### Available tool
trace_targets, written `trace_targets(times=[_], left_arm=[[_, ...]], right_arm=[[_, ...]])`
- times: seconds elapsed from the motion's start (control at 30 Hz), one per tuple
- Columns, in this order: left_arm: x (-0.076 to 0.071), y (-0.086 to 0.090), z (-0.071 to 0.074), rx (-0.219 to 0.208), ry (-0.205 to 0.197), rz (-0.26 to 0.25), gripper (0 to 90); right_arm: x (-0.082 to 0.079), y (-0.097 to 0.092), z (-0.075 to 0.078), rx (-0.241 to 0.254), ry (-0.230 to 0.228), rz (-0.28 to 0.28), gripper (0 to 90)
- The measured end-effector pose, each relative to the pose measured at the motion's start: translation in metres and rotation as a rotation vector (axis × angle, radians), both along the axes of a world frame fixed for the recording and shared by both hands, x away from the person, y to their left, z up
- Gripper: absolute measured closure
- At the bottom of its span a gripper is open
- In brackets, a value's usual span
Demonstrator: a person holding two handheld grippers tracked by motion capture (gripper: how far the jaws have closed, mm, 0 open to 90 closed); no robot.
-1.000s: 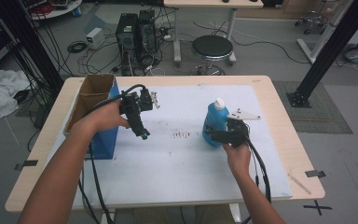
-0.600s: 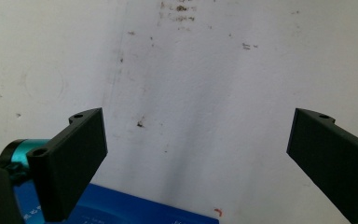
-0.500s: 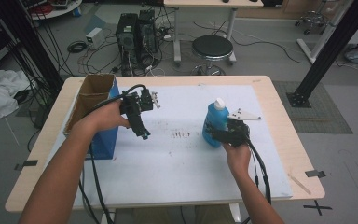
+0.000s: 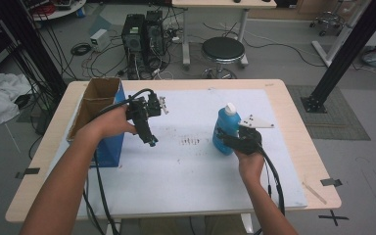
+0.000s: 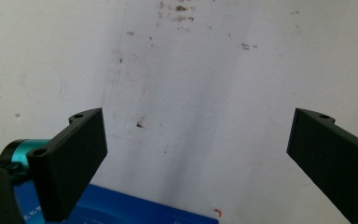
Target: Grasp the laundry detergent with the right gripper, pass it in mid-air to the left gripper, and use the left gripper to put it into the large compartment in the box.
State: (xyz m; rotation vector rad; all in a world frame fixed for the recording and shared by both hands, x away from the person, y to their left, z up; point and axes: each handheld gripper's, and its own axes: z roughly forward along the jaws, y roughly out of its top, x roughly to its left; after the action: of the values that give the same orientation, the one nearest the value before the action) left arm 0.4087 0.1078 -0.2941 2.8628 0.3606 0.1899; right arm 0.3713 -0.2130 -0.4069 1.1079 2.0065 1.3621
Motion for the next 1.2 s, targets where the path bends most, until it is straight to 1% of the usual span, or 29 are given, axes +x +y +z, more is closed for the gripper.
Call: trace_targets(times=[0.17,0.23,0.27,0.3,0.33,0.4,0.43,0.47,0.57,0.6,0.63,0.67,0.7,0.73,0.77,0.8,0.83,0.9,0.93,0.97,1.07,1.13,1.2], left_arm=[[0.0,0.001,0.001,-0.006,-0.002,0.003,4.8],[-0.001,0.002,0.002,-0.011,-0.004,0.006,4.8],[-0.001,0.002,0.003,-0.013,-0.004,0.006,4.8],[-0.001,0.002,0.004,-0.012,-0.006,0.005,4.8],[-0.002,0.002,0.005,-0.021,-0.008,0.005,4.8],[-0.004,0.001,0.007,-0.026,-0.011,0.005,4.8],[-0.004,0.001,0.007,-0.026,-0.011,0.005,4.8],[-0.005,0.001,0.007,-0.032,-0.011,0.005,4.8],[-0.007,0.001,0.01,-0.031,-0.012,0.001,4.8],[-0.009,0.0,0.012,-0.034,-0.013,-0.002,4.8],[-0.009,0.0,0.012,-0.034,-0.013,-0.002,4.8],[-0.012,-0.001,0.015,-0.044,-0.011,-0.007,4.8],[-0.012,-0.001,0.015,-0.044,-0.011,-0.007,4.8],[-0.016,-0.003,0.02,-0.057,-0.009,-0.017,4.8],[-0.016,-0.003,0.02,-0.057,-0.009,-0.017,4.8],[-0.019,-0.006,0.025,-0.065,-0.011,-0.033,4.8],[-0.019,-0.006,0.025,-0.065,-0.011,-0.033,4.8],[-0.022,-0.009,0.03,-0.069,-0.012,-0.046,4.8],[-0.023,-0.011,0.032,-0.072,-0.012,-0.048,4.8],[-0.025,-0.012,0.034,-0.071,-0.013,-0.051,4.8],[-0.028,-0.016,0.04,-0.066,-0.012,-0.062,4.8],[-0.032,-0.02,0.044,-0.071,-0.004,-0.069,4.8],[-0.034,-0.022,0.046,-0.072,-0.001,-0.075,4.8]], right_arm=[[0.0,-0.002,0.002,0.0,0.006,0.015,44.4],[-0.002,-0.004,0.004,0.006,0.007,0.025,44.5],[-0.003,-0.006,0.009,0.016,0.005,0.037,44.5],[-0.003,-0.006,0.009,0.016,0.005,0.037,44.5],[-0.005,-0.009,0.015,0.014,0.006,0.064,44.5],[-0.007,-0.011,0.02,0.008,0.009,0.099,44.6],[-0.007,-0.011,0.02,0.008,0.009,0.099,44.6],[-0.007,-0.013,0.023,0.008,0.017,0.118,44.6],[-0.01,-0.018,0.031,0.014,0.023,0.182,44.6],[-0.012,-0.023,0.037,0.022,0.025,0.232,44.6],[-0.012,-0.023,0.037,0.022,0.025,0.232,44.6],[-0.014,-0.028,0.043,0.032,0.028,0.277,44.6],[-0.014,-0.028,0.043,0.032,0.028,0.277,44.6],[-0.016,-0.033,0.05,0.036,0.026,0.327,44.6],[-0.016,-0.033,0.05,0.036,0.026,0.327,44.6],[-0.017,-0.038,0.055,0.034,0.023,0.376,44.6],[-0.017,-0.038,0.055,0.034,0.023,0.376,44.6],[-0.017,-0.041,0.06,0.02,0.016,0.419,44.6],[-0.017,-0.045,0.063,0.018,0.018,0.464,44.6],[-0.017,-0.045,0.063,0.018,0.018,0.464,44.6],[-0.016,-0.05,0.065,0.039,0.028,0.539,44.6],[-0.016,-0.051,0.066,0.037,0.027,0.6,44.6],[-0.018,-0.049,0.066,0.027,0.025,0.643,44.6]])
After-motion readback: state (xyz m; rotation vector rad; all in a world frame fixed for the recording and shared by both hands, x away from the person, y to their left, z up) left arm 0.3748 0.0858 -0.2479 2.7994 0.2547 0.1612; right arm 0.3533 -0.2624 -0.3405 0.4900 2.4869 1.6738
